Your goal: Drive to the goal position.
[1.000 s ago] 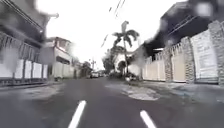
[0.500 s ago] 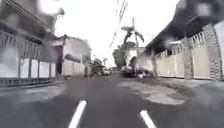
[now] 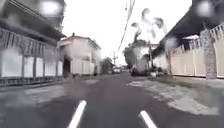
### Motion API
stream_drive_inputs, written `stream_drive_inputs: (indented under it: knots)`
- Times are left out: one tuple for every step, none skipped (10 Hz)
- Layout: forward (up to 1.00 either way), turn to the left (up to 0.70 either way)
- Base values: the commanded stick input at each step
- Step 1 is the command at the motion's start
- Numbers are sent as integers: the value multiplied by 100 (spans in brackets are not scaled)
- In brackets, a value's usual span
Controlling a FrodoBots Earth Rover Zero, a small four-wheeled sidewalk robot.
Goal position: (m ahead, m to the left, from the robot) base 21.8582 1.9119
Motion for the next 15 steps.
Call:
stream_drive_inputs:
  knots:
    - [100, -40]
    - [100, -40]
    - [100, -39]
    - [100, -3]
    - [100, 7]
    - [100, 1]
    - [100, 1]
    - [100, 21]
    - [100, 19]
    - [100, 20]
    - [100, 4]
    - [100, 15]
    - [100, 10]
    - [100, 26]
    - [100, 13]
